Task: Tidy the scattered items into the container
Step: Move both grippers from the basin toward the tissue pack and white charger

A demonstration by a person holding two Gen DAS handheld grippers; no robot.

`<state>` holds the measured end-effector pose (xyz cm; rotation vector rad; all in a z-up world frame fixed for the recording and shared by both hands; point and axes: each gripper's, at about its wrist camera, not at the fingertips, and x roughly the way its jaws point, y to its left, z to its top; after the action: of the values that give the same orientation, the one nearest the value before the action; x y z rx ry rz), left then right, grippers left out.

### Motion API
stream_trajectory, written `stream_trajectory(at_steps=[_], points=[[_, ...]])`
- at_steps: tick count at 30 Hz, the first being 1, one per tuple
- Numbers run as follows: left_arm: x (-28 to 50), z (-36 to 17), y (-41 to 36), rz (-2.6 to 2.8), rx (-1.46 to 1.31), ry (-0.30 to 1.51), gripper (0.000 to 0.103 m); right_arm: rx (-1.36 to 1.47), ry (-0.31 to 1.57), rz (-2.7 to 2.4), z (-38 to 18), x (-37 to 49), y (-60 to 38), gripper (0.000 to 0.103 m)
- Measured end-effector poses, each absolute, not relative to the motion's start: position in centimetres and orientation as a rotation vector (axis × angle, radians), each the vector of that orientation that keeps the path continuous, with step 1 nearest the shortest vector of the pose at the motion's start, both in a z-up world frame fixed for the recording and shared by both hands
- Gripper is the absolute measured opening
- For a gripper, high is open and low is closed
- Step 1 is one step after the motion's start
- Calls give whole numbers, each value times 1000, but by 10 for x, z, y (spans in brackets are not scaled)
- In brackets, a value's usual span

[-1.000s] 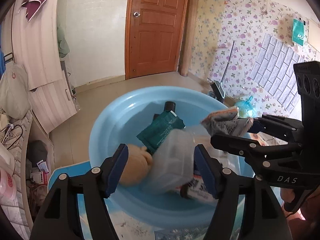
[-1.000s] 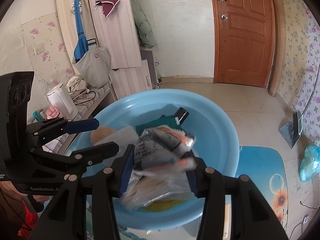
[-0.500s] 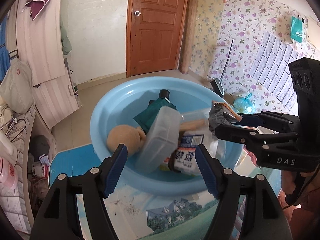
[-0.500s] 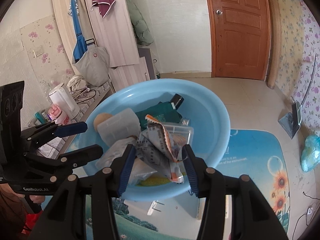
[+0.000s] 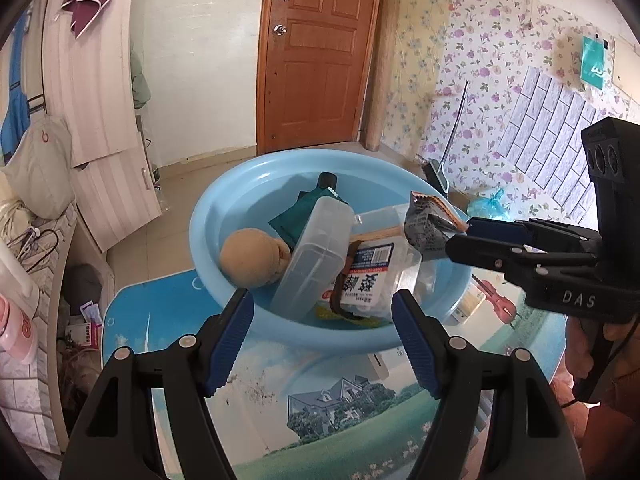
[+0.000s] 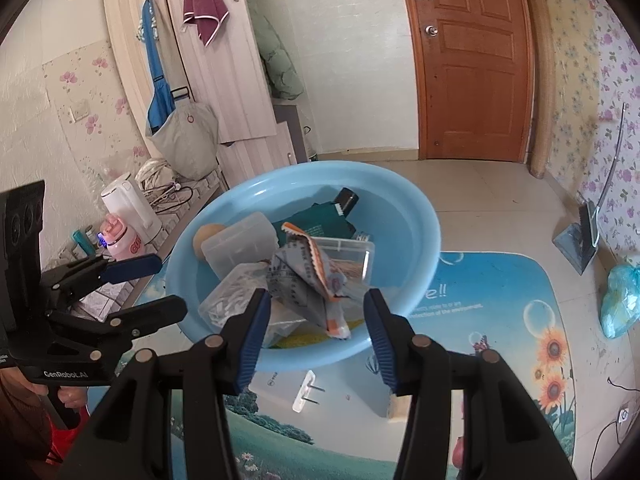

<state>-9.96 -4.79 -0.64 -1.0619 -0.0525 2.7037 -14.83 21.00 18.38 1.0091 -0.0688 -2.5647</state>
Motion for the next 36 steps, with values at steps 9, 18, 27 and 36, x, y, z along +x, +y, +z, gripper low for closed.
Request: stream_trajectory(at_steps=[9,18,27,36], points=[[-83,-11,-50,2698,-1060,-58,78,1038,-122,-2602,177,-136,237,48],[-72,-18,-40,2665,-1062,-19,80,1092,-189,-2642,164,-130,265,48],[-69,-34,-35,2643,-1131,-27,81,1173,-193,-2629,142,-123,275,48],[-72,-57,-28,2629,-1226,-62,81,1224,-200,-2627,128,-120,283,48]])
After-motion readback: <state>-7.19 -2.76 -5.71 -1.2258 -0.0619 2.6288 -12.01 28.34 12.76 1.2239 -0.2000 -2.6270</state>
